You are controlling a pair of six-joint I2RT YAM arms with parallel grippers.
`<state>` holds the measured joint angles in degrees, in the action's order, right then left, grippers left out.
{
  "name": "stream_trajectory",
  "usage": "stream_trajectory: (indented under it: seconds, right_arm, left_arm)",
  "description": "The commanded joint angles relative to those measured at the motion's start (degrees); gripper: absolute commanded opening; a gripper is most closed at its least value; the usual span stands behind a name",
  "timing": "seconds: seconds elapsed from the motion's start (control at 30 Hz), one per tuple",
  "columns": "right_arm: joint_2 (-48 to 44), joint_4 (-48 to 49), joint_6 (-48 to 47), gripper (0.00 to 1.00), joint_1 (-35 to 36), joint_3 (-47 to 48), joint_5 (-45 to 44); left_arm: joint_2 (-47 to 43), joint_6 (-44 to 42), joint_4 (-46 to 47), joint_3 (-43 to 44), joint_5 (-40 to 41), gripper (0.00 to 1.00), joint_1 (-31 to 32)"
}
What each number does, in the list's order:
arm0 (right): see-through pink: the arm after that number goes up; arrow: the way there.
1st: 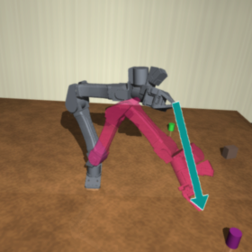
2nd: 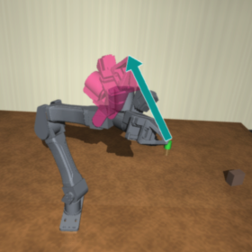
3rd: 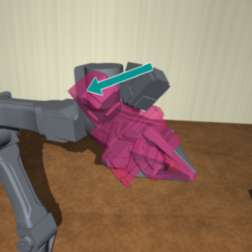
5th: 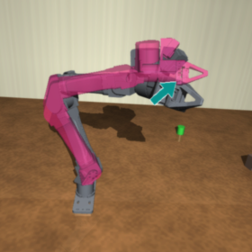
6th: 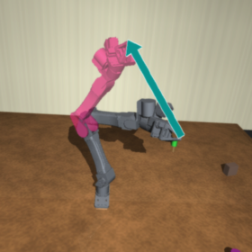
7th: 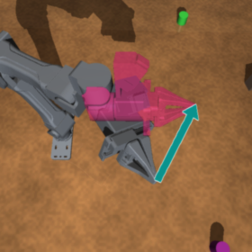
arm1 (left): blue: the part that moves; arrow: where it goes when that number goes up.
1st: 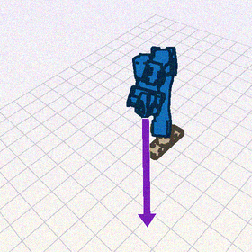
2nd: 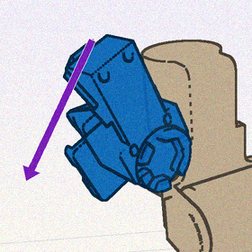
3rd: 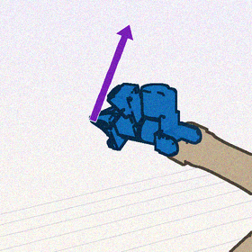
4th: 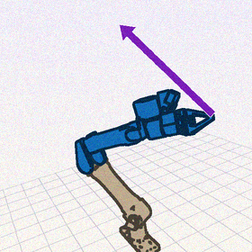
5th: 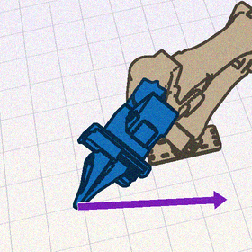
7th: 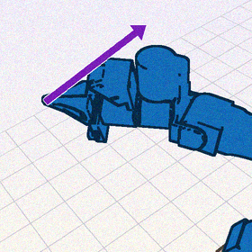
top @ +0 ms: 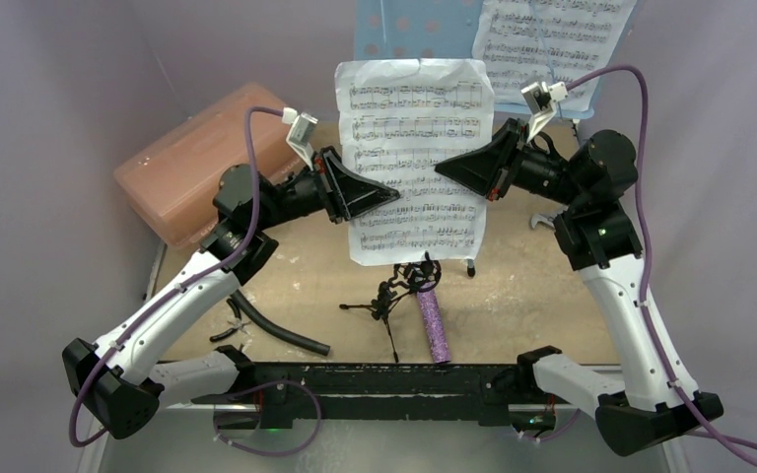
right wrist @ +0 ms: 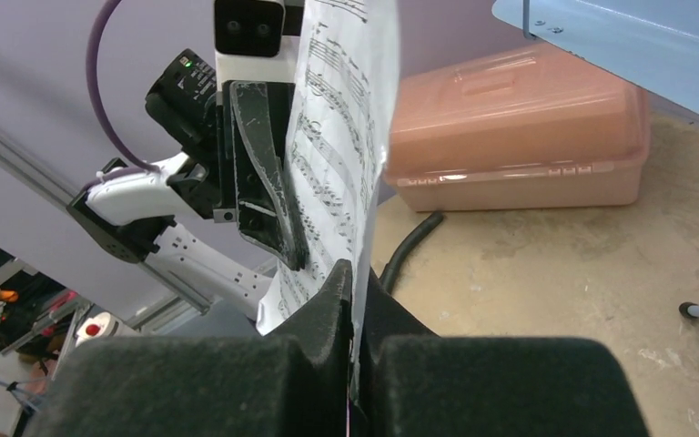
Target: Set up the instrument practice props
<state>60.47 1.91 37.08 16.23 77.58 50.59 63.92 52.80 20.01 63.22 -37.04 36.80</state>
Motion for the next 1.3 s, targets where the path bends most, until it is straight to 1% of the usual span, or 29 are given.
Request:
stream_trajectory:
  seconds: [0.0, 0.13, 0.23, 0.33, 0.37, 0.43, 0.53, 0.67, 0.8, 1.0, 1.1, 1.27]
  right_arm:
    - [-1.18, 1.76, -0.36, 0.0, 0.35, 1.87, 0.16]
    - [-1.34, 0.5, -1.13, 0.0, 0.32, 2.28, -0.2]
    - [-1.53, 0.07, -1.49, 0.0, 0.29, 2.38, -0.39]
    - [-1.65, -0.62, -1.96, 0.0, 0.34, 2.66, -0.56]
    - [-1.73, -0.78, -2.19, 0.0, 0.3, 2.62, -0.72]
    - [-1.91, -0.86, -2.27, 0.0, 0.34, 2.49, -0.75]
    - [-1.93, -1.14, -2.4, 0.0, 0.37, 2.57, -0.85]
    - [-1.95, -1.73, -2.95, 0.0, 0.29, 2.88, -1.28]
    - [-2.1, -2.92, -3.71, 0.0, 0.3, 3.01, -1.77]
    - [-2.67, -4.55, -4.9, 0.0, 0.29, 2.91, -3.18]
    - [-2.6, -4.92, -5.11, 0.0, 0.32, 3.12, -3.32]
    - [-1.83, -5.45, -5.64, 0.0, 0.32, 4.36, -3.48]
  left_arm:
    - [-1.35, -2.0, 2.95, 0.21, 2.41, 0.11, 0.27]
    - [-2.78, -2.42, 6.02, -2.25, 4.51, 0.38, 0.24]
    - [-3.81, -2.15, 6.94, -3.48, 7.25, 0.62, 0.27]
    - [-4.44, -2.06, 6.82, -4.17, 9.24, 0.81, 0.24]
    - [-4.54, -1.74, 6.6, -4.36, 9.7, 0.85, 0.29]
    - [-4.74, -1.27, 5.82, -4.67, 10.68, 0.89, 0.28]
    - [-5.29, -1.22, 4.89, -5.5, 12.53, 0.92, 0.29]
    - [-7.29, -1.57, 4.86, -8.66, 17.51, 0.94, 0.24]
    - [-11.43, -4.99, 4.84, -15.33, 25.04, 0.96, 0.25]
    - [-18.78, -5.23, 2.76, -25.94, 36.22, 0.97, 0.25]
    - [-21.93, -3.93, -1.24, -29.9, 40.34, 0.98, 0.2]
    - [-23.54, -3.71, -11.36, -32.94, 43.21, 0.99, 0.23]
